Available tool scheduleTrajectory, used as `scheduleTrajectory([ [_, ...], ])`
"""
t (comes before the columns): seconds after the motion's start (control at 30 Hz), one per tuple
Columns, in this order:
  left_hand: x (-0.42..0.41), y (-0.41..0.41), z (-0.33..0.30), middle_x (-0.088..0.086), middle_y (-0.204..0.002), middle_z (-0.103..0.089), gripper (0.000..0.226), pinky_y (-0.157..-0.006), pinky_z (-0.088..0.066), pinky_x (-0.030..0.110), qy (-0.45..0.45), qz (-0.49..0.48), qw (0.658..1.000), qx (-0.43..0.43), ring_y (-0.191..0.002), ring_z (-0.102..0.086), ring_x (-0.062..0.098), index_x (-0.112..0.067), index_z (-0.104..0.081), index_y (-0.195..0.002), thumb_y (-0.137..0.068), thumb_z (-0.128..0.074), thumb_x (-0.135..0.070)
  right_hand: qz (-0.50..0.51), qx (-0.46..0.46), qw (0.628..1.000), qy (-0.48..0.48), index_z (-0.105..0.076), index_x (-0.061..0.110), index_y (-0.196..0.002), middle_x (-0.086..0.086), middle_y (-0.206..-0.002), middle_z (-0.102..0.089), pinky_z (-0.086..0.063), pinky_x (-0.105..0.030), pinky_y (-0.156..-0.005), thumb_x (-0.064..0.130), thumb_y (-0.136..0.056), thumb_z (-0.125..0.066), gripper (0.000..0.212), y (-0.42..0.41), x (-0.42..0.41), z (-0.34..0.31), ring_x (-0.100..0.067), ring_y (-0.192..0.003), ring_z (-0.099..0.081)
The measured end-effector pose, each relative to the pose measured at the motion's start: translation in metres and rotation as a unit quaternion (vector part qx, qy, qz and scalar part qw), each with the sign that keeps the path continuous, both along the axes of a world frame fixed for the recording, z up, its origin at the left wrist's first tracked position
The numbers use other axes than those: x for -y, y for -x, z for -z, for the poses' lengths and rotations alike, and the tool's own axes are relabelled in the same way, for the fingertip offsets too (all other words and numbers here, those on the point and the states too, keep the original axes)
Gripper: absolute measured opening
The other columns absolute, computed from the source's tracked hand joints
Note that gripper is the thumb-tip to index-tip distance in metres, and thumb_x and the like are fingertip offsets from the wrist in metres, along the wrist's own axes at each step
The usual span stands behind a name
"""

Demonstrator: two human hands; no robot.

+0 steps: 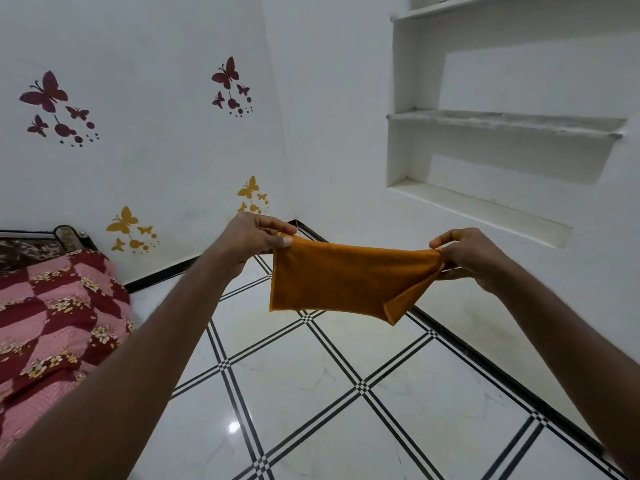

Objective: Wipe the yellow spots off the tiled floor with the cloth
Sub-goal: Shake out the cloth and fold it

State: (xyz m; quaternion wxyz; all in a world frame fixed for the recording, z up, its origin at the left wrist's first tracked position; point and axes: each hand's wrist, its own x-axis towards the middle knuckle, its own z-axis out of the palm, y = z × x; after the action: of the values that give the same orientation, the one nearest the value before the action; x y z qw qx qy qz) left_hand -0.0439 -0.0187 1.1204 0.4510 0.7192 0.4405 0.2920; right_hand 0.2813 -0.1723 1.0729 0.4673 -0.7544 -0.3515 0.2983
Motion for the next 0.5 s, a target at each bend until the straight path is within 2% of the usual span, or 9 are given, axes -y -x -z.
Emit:
scheduleTrajectory([
  [0.1, 0.001, -0.005, 0.004, 0.000, -0.086, -0.071, 0.014, -0.066, -0.048, 0.017, -0.109, -0.029, 0.992, -0.048, -0.086, -0.063, 0.010, -0.011, -0.080, -0.098, -0.085, -0.076, -0.010, 0.025, 0.057, 0.998, -0.019, -0.068, 0.006, -0.090, -0.016, -0.092, -0.067, -0.063, -0.039, -0.063, -0.009, -0.088, -0.046, 0.027, 0.004, -0.005, 0.004, -0.029, -0.080, -0.069],
  [0.2, 0.000, -0.009, 0.005, -0.002, -0.078, -0.070, 0.007, -0.061, -0.045, 0.019, -0.177, -0.057, 0.979, -0.084, -0.078, -0.060, 0.008, -0.016, -0.081, -0.089, -0.084, -0.078, -0.014, 0.036, 0.060, 0.997, -0.041, -0.072, 0.007, -0.084, -0.014, -0.088, -0.068, -0.061, -0.041, -0.070, -0.010, -0.085, -0.045, 0.032, 0.005, -0.007, 0.005, -0.024, -0.075, -0.063],
  [0.3, -0.003, -0.010, 0.003, -0.001, -0.093, -0.072, 0.009, -0.066, -0.047, 0.023, -0.184, -0.070, 0.976, -0.094, -0.091, -0.062, 0.011, -0.017, -0.081, -0.090, -0.082, -0.080, -0.014, -0.034, 0.017, 0.998, -0.054, -0.072, 0.003, -0.095, -0.015, -0.100, -0.068, -0.057, -0.032, -0.072, -0.006, -0.091, -0.053, 0.022, -0.003, -0.004, 0.000, -0.023, -0.085, -0.063],
  [0.4, -0.008, -0.008, 0.001, 0.003, -0.104, -0.073, 0.013, -0.076, -0.047, 0.031, -0.160, -0.068, 0.978, -0.113, -0.106, -0.059, 0.019, -0.015, -0.081, -0.094, -0.082, -0.080, -0.014, -0.125, 0.008, 0.991, -0.040, -0.069, 0.000, -0.111, -0.014, -0.107, -0.066, -0.055, -0.029, -0.074, -0.004, -0.089, -0.062, 0.023, -0.011, 0.001, -0.004, -0.023, -0.095, -0.063],
  [0.5, -0.009, -0.008, 0.001, 0.003, -0.102, -0.075, 0.016, -0.086, -0.050, 0.036, -0.155, -0.047, 0.976, -0.145, -0.106, -0.063, 0.021, -0.010, -0.080, -0.097, -0.082, -0.080, -0.014, -0.140, 0.069, 0.987, -0.039, -0.070, 0.004, -0.108, -0.010, -0.097, -0.067, -0.052, -0.027, -0.072, 0.003, -0.086, -0.073, 0.023, -0.010, 0.001, -0.004, -0.023, -0.093, -0.063],
])
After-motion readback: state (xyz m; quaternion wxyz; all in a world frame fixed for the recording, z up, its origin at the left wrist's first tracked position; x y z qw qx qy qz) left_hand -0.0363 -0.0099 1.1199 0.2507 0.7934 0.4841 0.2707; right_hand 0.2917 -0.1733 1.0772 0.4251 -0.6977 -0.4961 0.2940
